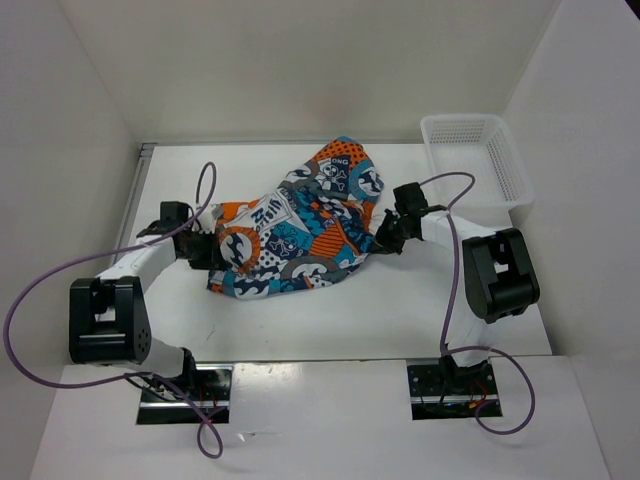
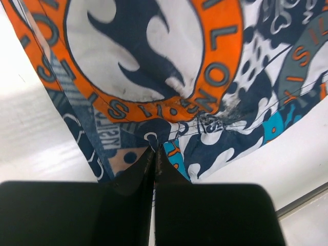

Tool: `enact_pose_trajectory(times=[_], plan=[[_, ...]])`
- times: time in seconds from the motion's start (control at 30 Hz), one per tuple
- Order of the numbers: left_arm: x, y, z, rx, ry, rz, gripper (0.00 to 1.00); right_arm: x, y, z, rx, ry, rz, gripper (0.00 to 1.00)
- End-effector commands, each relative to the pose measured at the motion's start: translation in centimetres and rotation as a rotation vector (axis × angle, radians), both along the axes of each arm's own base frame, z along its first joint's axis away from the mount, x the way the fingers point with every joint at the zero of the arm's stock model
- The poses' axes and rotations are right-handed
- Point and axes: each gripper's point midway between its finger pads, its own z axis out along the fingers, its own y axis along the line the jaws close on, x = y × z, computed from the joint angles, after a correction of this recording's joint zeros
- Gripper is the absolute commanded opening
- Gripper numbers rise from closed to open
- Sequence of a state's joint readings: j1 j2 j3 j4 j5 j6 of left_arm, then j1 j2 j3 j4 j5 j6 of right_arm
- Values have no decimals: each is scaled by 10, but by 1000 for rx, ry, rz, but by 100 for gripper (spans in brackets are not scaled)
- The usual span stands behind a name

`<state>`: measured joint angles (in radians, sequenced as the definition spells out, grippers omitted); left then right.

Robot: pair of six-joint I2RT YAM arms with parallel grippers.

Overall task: Fold and stack the shorts
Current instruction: Flatten the shorts out

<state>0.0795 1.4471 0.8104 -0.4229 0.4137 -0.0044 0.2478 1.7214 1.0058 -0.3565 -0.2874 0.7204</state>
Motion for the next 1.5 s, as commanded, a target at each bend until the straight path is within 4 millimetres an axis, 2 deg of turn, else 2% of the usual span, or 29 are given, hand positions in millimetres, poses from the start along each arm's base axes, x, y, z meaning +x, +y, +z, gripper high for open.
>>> enact_pose_trajectory(times=[0.0,0.1,0.17,0.23,0.3,0.33,0.37,0.4,0.43,0.47,0.5,0.53,0.6,0.67,0.7,0.73,0.77,0.8,0.87,0.9,0.93,0.97,1.0,1.03,1.1,1.13,1.23,1.4,1.47], plan=[[29,-7,29,-40,-106,-34,0,19,-3,15,-18,-54,-8,0],[45,2,50,-34,-149,-9,0,20,-2,21,-16,-64,-9,0],[58,11,69,-37,-196,10,0,35,-5,37,-13,-114,-26,0],[88,18,103,-25,-289,16,0,54,0,59,1,-170,-27,0],[112,25,135,-37,-376,16,0,76,-10,74,-11,-200,-54,0],[126,28,144,-34,-396,15,0,100,-11,107,5,-278,-67,0],[150,35,191,-26,-512,13,0,110,-12,119,17,-298,-72,0],[160,42,213,-32,-564,12,0,122,-19,135,21,-329,-91,0],[172,46,227,-35,-597,8,0,137,-16,177,38,-411,-92,0],[178,51,249,-31,-649,6,0,145,-19,189,48,-430,-96,0],[183,57,293,-14,-752,0,0,151,-18,200,52,-450,-97,0],[185,68,316,-5,-820,1,0,155,-17,229,62,-498,-97,0],[178,78,351,17,-910,2,0,153,-15,250,80,-536,-88,0],[169,93,360,40,-946,27,0,142,-18,251,72,-529,-94,0],[157,88,365,37,-957,18,0,127,-21,242,67,-504,-94,0],[152,93,359,43,-952,33,0,121,-23,236,58,-496,-100,0],[148,92,323,19,-877,44,0,112,-27,227,45,-475,-108,0],[135,87,319,20,-881,43,0,92,-30,206,36,-433,-107,0],[119,81,277,-5,-800,55,0,69,-29,181,27,-380,-97,0],[100,79,230,-26,-704,84,0,48,-34,141,1,-292,-101,0],[89,75,207,-41,-655,91,5,34,-33,131,-3,-270,-91,0],[78,73,183,-50,-597,107,20,25,-36,112,-22,-226,-96,3],[66,68,168,-60,-562,112,67,8,-34,88,-28,-167,-91,18],[50,62,135,-85,-479,122,76,3,-35,80,-27,-150,-98,24],[35,61,116,-79,-412,150,86,-5,-36,65,-30,-115,-104,40],[29,61,107,-75,-375,163,88,-3,-37,66,-37,-126,-110,53],[7,64,82,-49,-246,213,86,-5,-38,63,-39,-117,-110,66],[-30,52,54,-63,-153,224,82,-15,-40,55,-44,-98,-109,71],[-48,45,38,-76,-102,227,88,-23,-41,48,-52,-83,-101,72]])
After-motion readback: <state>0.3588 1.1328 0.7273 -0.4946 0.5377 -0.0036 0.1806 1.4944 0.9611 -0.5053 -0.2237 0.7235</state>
